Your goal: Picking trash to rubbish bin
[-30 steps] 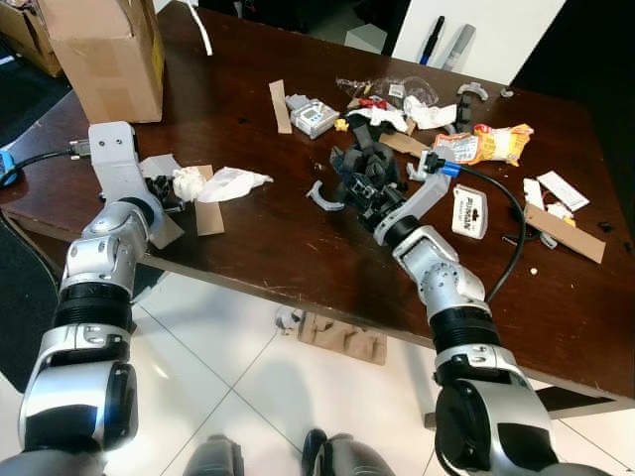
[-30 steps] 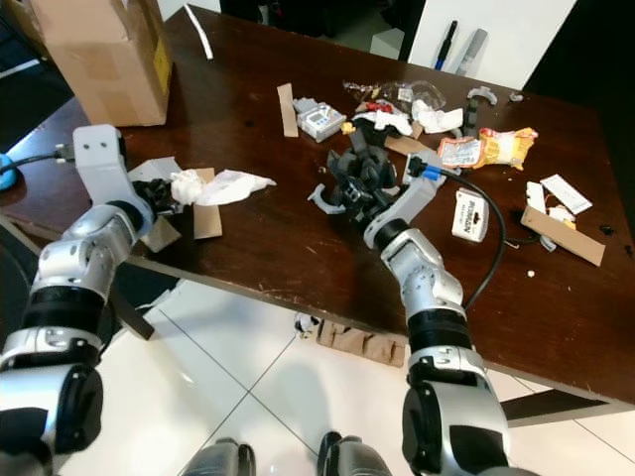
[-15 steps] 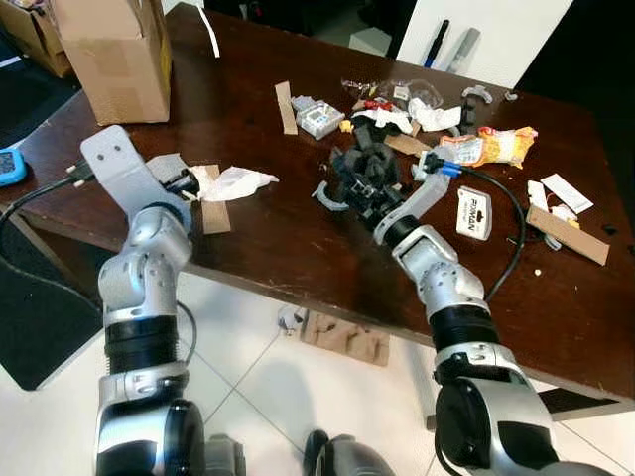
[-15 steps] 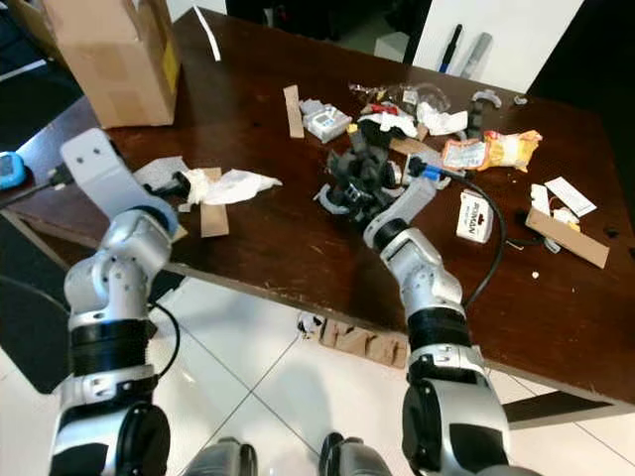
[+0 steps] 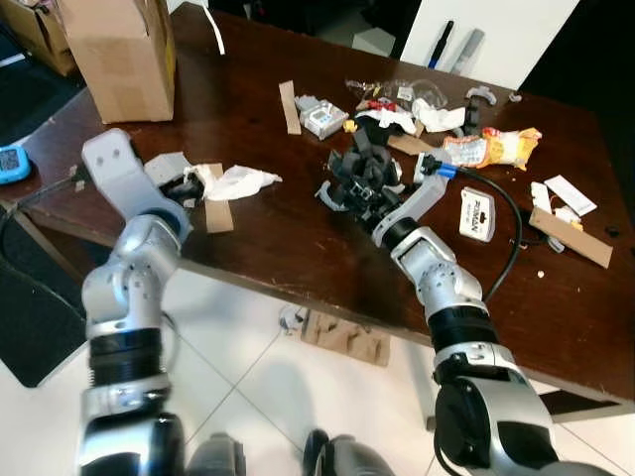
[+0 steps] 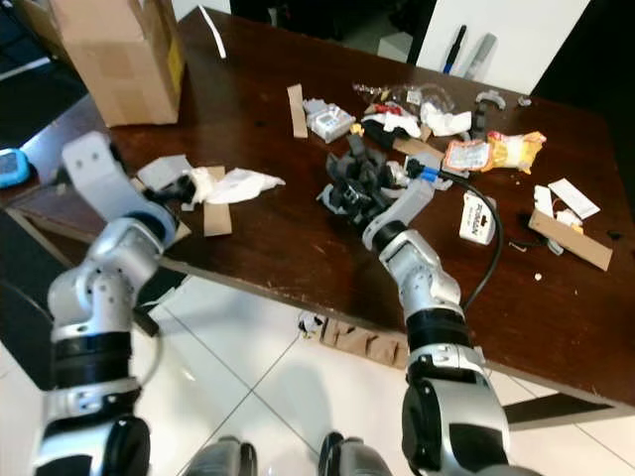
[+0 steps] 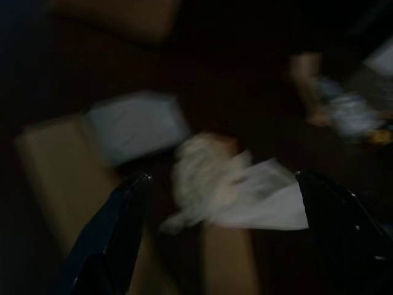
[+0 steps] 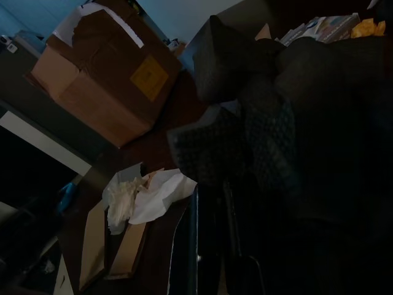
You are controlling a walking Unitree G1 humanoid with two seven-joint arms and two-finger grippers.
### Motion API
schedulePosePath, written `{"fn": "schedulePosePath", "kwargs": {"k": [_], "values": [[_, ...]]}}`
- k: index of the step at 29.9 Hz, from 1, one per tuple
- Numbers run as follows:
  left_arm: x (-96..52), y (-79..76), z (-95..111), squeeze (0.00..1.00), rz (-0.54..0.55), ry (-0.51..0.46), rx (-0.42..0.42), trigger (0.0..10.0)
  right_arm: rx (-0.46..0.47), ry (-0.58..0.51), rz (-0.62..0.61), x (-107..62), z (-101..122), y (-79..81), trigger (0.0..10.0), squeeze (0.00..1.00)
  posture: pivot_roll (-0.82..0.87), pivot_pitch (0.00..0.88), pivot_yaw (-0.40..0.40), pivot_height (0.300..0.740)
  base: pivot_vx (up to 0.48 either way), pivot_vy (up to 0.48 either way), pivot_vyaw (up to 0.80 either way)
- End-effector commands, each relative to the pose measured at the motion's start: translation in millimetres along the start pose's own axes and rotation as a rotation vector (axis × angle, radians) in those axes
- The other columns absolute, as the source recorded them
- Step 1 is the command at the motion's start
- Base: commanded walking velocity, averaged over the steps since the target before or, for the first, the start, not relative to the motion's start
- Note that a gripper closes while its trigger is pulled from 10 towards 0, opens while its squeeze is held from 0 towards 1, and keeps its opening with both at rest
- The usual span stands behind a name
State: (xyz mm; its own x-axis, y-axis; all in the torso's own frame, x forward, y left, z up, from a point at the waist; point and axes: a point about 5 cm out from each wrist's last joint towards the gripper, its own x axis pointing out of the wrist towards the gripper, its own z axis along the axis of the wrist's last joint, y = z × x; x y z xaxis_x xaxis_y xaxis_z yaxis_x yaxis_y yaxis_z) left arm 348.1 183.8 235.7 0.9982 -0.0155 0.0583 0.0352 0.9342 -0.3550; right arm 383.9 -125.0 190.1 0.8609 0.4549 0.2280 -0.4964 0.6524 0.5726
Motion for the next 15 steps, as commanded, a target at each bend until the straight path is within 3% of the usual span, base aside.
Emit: {"fn": "schedulePosePath", "kwargs": {"k": [1, 6, 11, 12, 13, 15], "values": [[3.5, -3.4, -1.2, 0.0, -0.071, -0.01, 0.076, 10.0, -0.003, 0.005, -0.016, -1.2, -0.6, -3.2, 10.0, 0.0, 0.16, 0.22, -0.107, 0.74, 0.0, 0.0, 0.0], [9.8, 10.2, 0.7, 0.0, -0.086, -0.037, 0.171, 10.0, -0.006, 0.006, -0.018, -1.5, 0.3, -3.7, 10.0, 0.0, 0.15, 0.222, -0.108, 0.74, 0.0, 0.0, 0.0], [18.9, 40.9, -2.8, 0.0, -0.033, -0.029, 0.251, 10.0, -0.012, 0.012, -0.025, -4.1, 0.1, -5.5, 10.0, 0.0, 0.13, 0.233, -0.114, 0.74, 0.0, 0.0, 0.0], [18.9, 40.9, -2.8, 0.0, -0.033, -0.029, 0.251, 10.0, -0.012, 0.012, -0.025, -4.1, 0.1, -5.5, 10.0, 0.0, 0.13, 0.233, -0.114, 0.74, 0.0, 0.0, 0.0], [21.7, 55.9, -9.5, 0.0, -0.001, 0.01, 0.282, 10.0, -0.014, 0.012, -0.027, -5.7, 0.4, -6.1, 10.0, 0.0, 0.12, 0.238, -0.113, 0.74, 0.0, 0.0, 0.0], [23.0, 62.5, -12.2, 0.0, 0.011, 0.02, 0.296, 10.0, -0.016, 0.013, -0.029, -6.3, 0.8, -6.7, 10.0, 0.0, 0.12, 0.241, -0.114, 0.74, 0.0, 0.0, 0.0]]}}
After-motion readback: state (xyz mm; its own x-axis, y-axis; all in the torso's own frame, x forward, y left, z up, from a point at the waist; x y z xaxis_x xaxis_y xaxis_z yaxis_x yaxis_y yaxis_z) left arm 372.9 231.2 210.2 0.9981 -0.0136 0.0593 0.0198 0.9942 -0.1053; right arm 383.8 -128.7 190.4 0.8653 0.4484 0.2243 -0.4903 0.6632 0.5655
